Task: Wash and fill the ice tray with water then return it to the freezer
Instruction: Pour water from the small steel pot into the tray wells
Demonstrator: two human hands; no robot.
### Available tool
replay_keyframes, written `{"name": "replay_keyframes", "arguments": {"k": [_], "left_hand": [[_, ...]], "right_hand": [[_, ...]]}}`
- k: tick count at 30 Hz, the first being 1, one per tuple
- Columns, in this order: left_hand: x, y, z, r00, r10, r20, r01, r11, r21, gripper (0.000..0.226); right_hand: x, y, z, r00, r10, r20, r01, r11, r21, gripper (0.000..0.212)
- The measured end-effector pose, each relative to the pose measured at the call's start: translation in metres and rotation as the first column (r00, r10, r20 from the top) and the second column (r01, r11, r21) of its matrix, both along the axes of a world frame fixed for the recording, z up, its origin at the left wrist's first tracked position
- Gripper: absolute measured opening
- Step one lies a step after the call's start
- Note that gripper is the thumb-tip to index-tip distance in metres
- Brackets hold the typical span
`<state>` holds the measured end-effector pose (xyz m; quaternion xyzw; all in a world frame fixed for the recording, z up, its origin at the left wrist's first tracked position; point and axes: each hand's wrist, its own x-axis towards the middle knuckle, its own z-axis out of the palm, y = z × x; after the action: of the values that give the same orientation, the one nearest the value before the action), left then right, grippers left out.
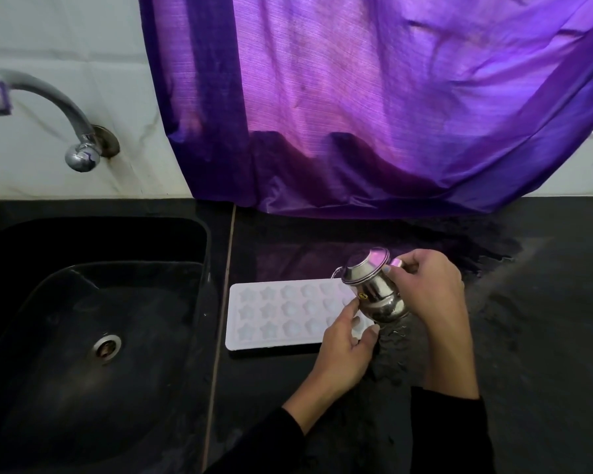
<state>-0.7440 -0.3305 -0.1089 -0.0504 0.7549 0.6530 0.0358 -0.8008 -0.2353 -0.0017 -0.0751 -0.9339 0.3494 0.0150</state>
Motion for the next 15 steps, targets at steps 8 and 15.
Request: {"name": "replay_keyframes", "arguments": {"k": [8, 15], "left_hand": [[0.000, -0.010, 0.008, 0.996, 0.061, -0.058, -0.059, 0.998, 0.038, 0.052], [-0.004, -0.021, 0.011, 0.986, 0.133, -0.097, -0.129, 0.991, 0.043, 0.049]], "right_hand": [[0.001, 0.005, 0.005, 0.997, 0.032, -0.076, -0.044, 0.986, -0.160, 0.008], [0.002, -0.004, 0.008, 0.991, 0.069, -0.117, -0.094, 0.970, -0.222, 0.005]]}}
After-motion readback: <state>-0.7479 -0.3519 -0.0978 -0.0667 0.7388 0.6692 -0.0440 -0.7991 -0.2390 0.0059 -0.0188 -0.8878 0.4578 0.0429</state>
